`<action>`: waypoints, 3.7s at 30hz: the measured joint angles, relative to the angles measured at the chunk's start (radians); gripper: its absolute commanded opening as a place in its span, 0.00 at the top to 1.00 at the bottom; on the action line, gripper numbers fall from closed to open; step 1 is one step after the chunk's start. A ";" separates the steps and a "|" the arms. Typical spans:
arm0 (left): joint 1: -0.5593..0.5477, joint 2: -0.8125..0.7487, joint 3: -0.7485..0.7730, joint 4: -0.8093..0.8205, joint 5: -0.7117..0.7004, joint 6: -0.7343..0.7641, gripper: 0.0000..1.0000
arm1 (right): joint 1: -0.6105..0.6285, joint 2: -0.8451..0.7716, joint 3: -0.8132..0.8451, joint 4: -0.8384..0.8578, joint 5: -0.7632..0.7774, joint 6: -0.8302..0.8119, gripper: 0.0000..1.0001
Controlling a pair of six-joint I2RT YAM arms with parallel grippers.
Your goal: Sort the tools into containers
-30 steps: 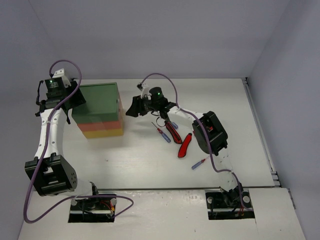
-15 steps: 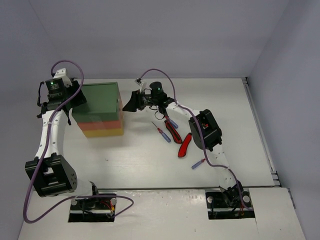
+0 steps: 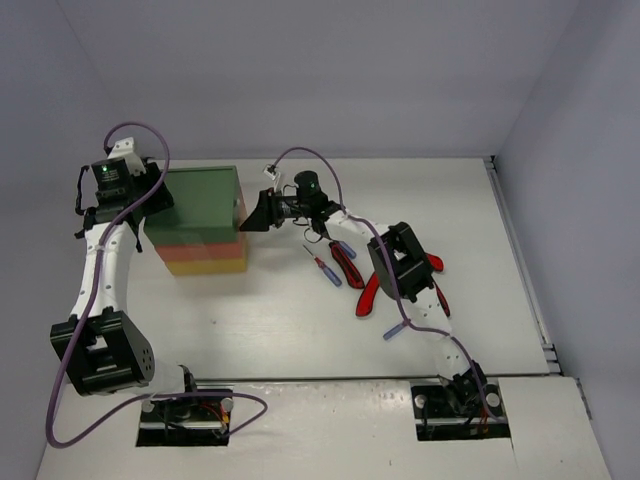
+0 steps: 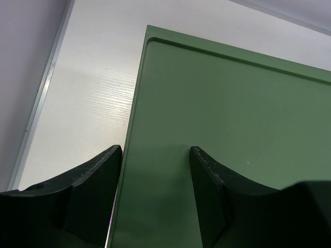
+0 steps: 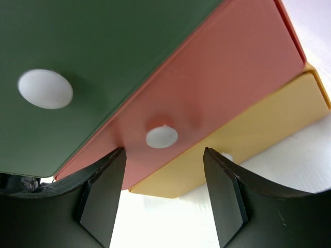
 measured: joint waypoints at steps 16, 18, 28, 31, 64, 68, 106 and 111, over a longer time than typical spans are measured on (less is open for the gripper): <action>0.000 0.014 -0.001 0.030 0.024 0.030 0.49 | -0.001 0.029 0.060 0.054 -0.026 0.031 0.75; 0.000 0.015 -0.001 0.033 0.025 0.031 0.49 | 0.000 0.035 0.060 0.059 -0.026 0.034 0.82; 0.000 0.021 -0.001 0.043 0.029 0.032 0.49 | 0.002 0.008 -0.022 0.135 -0.002 0.032 0.98; 0.000 0.025 -0.001 0.049 0.030 0.031 0.49 | 0.000 -0.017 -0.067 0.150 0.007 0.029 0.99; 0.001 0.042 0.011 0.054 0.017 0.008 0.49 | -0.186 -0.367 -0.605 0.142 -0.005 -0.058 0.92; 0.001 0.042 0.011 0.055 0.017 0.008 0.49 | -0.192 -0.372 -0.613 0.140 -0.003 -0.058 0.76; -0.244 -0.743 -0.209 -0.261 -0.058 -0.032 0.27 | -0.007 -0.989 -0.998 -0.604 0.928 -0.426 0.47; -0.256 -0.894 -0.394 -0.312 -0.059 -0.045 0.27 | -0.011 -0.984 -1.011 -0.608 1.002 -0.407 0.46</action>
